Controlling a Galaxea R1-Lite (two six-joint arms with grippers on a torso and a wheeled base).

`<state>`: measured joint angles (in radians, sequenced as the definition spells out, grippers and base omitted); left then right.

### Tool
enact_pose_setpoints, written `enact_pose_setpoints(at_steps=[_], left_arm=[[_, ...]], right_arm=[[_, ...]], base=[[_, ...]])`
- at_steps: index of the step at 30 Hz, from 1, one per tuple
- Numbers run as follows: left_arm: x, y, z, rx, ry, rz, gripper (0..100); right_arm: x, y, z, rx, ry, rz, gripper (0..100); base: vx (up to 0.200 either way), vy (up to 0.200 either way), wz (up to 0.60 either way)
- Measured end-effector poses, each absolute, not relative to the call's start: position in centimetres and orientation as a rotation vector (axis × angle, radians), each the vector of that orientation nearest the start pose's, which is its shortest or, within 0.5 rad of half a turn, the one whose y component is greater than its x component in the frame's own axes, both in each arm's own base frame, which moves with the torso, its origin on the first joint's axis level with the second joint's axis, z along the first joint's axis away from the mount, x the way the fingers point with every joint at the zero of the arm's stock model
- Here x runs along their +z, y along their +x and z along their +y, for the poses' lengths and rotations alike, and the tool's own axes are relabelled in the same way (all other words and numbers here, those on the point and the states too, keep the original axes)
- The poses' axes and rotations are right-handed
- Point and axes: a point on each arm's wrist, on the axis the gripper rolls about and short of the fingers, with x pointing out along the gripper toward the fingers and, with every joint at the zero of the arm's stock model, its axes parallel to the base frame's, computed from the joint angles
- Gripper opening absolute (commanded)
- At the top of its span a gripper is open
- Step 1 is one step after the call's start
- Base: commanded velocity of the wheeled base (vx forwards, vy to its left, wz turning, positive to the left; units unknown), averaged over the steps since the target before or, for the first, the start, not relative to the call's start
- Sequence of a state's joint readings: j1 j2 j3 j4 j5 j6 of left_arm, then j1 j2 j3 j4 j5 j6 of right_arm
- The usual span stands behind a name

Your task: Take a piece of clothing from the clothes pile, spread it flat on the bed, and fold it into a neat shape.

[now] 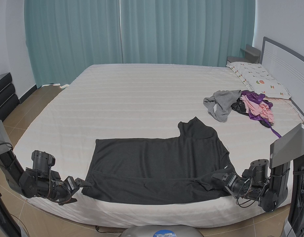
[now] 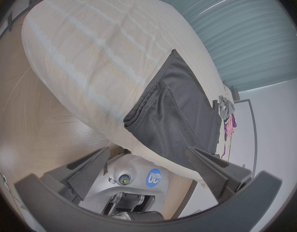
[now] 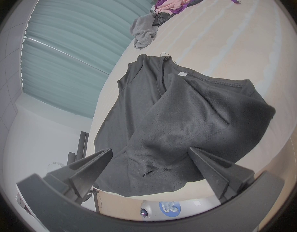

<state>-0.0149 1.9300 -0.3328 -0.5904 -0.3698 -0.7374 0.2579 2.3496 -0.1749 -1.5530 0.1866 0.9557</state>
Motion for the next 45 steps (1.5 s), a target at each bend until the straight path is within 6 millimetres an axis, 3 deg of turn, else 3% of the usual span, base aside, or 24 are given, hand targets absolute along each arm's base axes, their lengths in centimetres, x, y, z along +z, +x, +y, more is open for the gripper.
enact_pose_setpoints(at_steps=[16,23,24,45], left_arm=[[1.8,22.9,-1.2,0.033,-0.838,1.096,100],[1.8,22.9,-1.2,0.034,-0.838,1.097,100],[1.8,22.9,-1.2,0.033,-0.838,1.098,100],[1.7,22.8,-1.2,0.035,-0.838,1.100,100]], right_arm=[[-3.8,24.0,7.2,0.053,0.858,0.801,100],[-4.0,24.5,7.3,0.054,0.857,0.787,100],[-4.0,24.7,7.3,0.056,0.859,0.782,0],[-4.1,24.7,7.3,0.030,0.839,0.765,0]], base=[[0.000,0.000,0.00],[0.000,0.000,0.00],[0.000,0.000,0.00],[0.000,0.000,0.00]])
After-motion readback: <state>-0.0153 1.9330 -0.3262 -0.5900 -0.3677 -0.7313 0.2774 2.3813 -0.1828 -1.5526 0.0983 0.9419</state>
